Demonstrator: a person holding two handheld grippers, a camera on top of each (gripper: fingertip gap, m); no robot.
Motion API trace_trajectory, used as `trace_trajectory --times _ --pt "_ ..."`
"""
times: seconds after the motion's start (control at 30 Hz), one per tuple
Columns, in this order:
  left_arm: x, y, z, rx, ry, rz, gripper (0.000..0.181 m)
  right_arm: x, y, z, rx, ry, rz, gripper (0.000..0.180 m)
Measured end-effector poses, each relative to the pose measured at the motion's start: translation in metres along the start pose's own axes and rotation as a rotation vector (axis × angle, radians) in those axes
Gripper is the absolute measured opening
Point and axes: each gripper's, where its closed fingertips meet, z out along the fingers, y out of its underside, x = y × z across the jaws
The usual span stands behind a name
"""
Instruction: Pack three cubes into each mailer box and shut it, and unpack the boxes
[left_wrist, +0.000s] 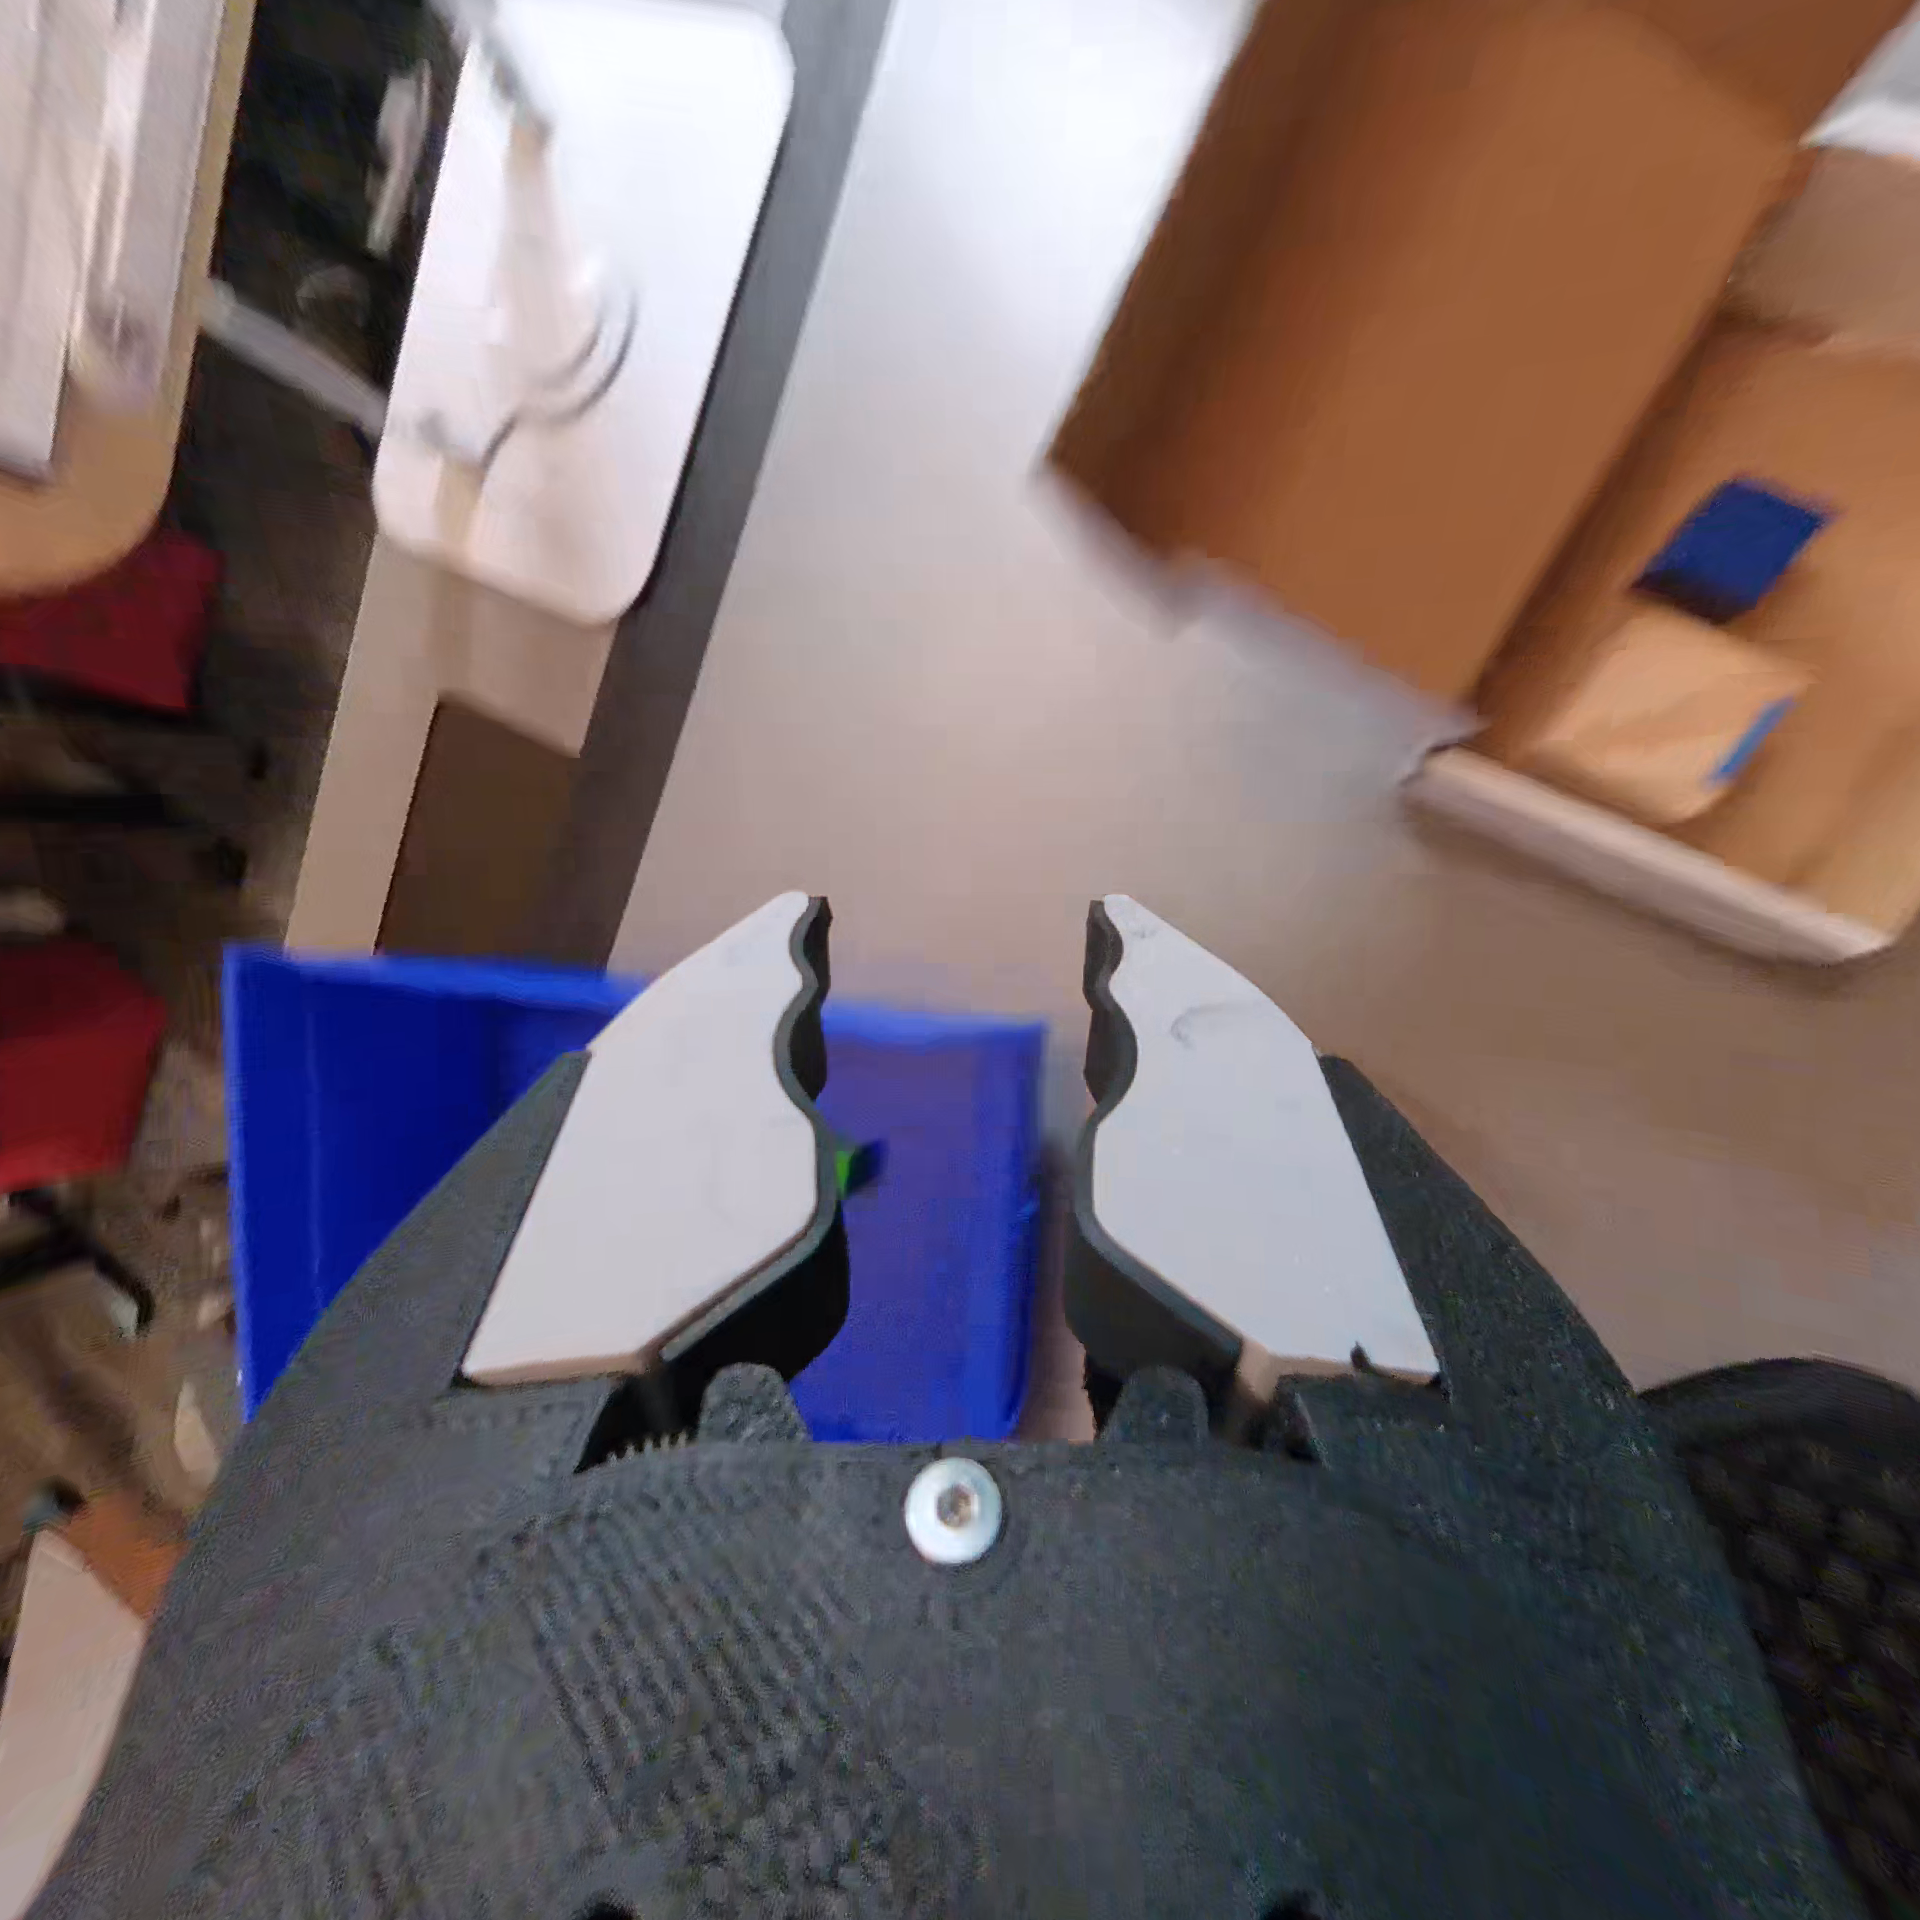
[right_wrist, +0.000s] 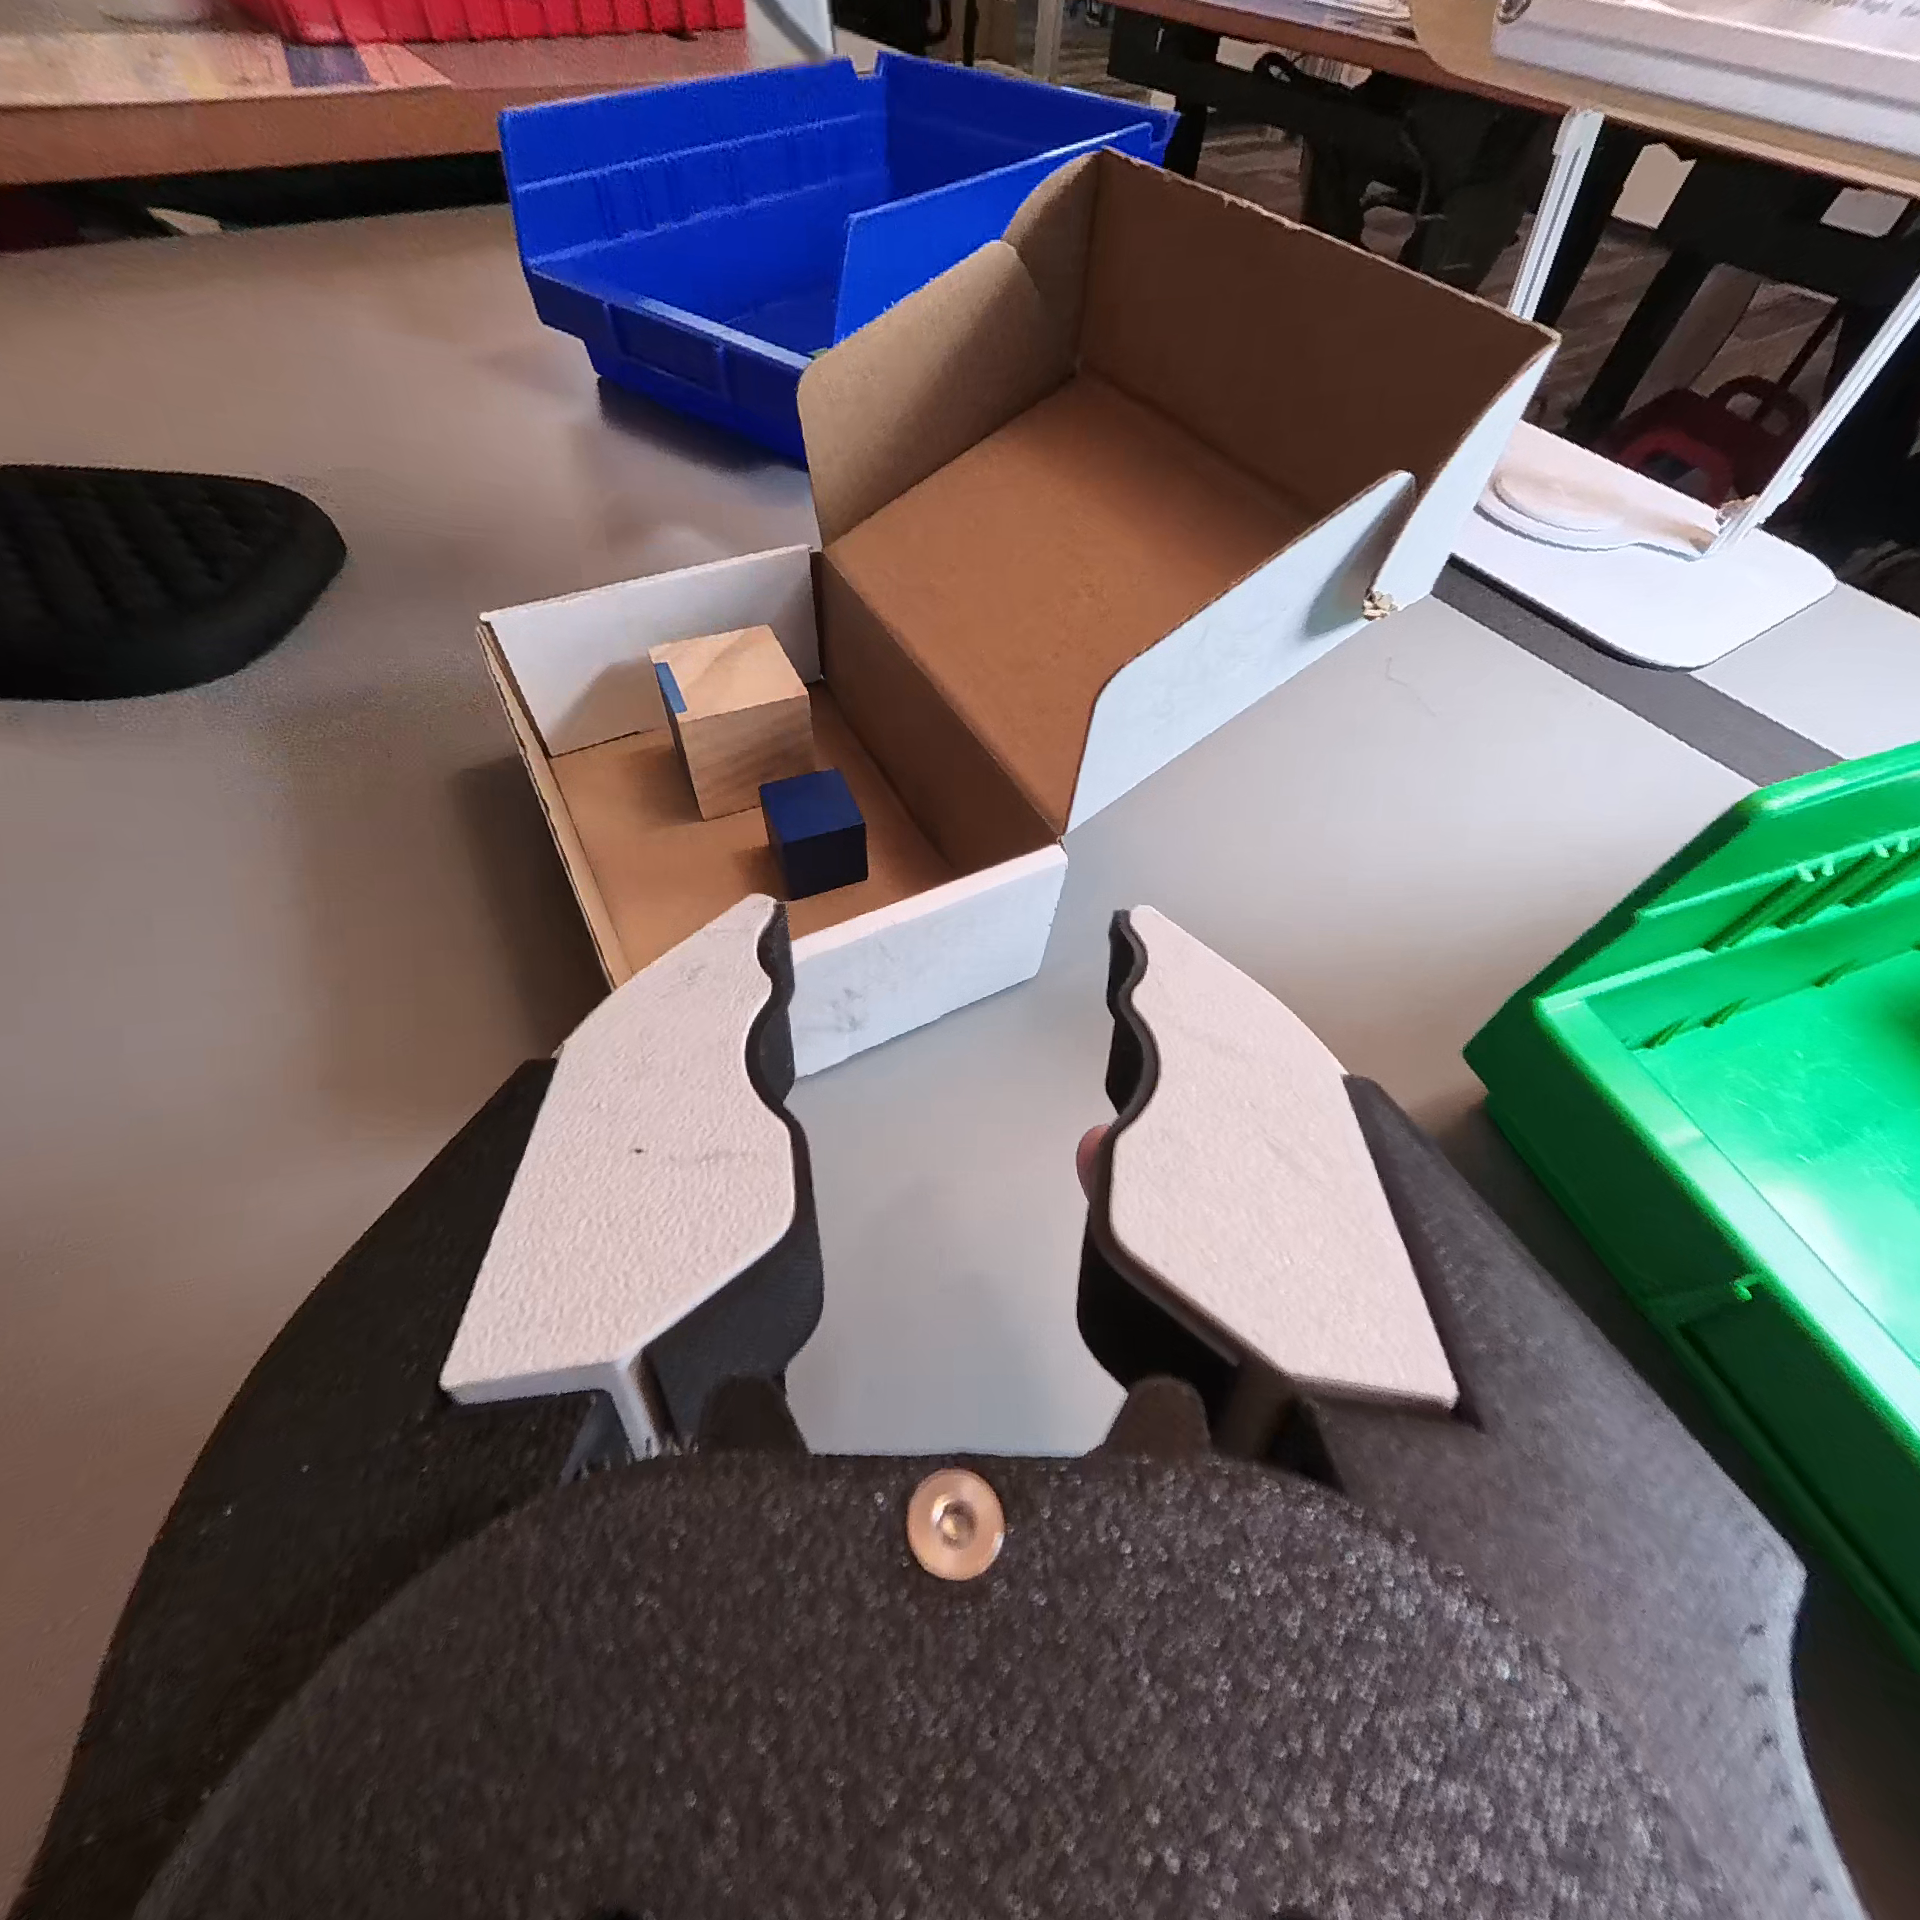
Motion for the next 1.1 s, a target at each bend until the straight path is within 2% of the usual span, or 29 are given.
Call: trace_trajectory --times 0.03,0.13,0.27,0.4,0.53,0.63,0.73,0.87,1.1 --pt "-0.017 0.018 0.001 -0.032 -0.01 -0.032 0.048 0.0 0.0 0.0 -0.001 0.0 0.0 0.058" --pt "-0.051 0.076 0.016 -0.116 0.007 -0.102 0.05 -0.001 0.001 0.001 -0.008 0.001 -0.003 0.058" --pt "-0.061 0.136 0.041 -0.194 0.06 -0.1 0.048 0.0 0.003 0.002 -0.01 0.004 0.001 0.058" --pt "-0.058 0.171 0.066 -0.263 0.101 -0.067 0.047 -0.001 0.004 0.004 -0.011 -0.007 0.003 0.058" --pt "-0.052 0.188 0.085 -0.317 0.143 -0.046 0.048 -0.002 0.007 0.006 -0.025 -0.01 -0.004 0.059" --pt "-0.05 0.19 0.095 -0.333 0.159 -0.038 0.043 -0.001 0.008 0.006 -0.025 -0.006 -0.001 0.059" --pt "-0.049 0.19 0.098 -0.348 0.164 -0.026 0.022 0.001 0.008 0.006 -0.022 -0.002 0.006 0.059" --pt "-0.057 0.181 0.088 -0.358 0.111 -0.035 0.021 0.001 0.008 0.006 -0.023 0.0 0.005 0.059" --pt "-0.045 0.082 0.022 -0.19 0.001 0.075 0.021 0.0 0.008 0.007 -0.025 -0.005 0.0 0.058"
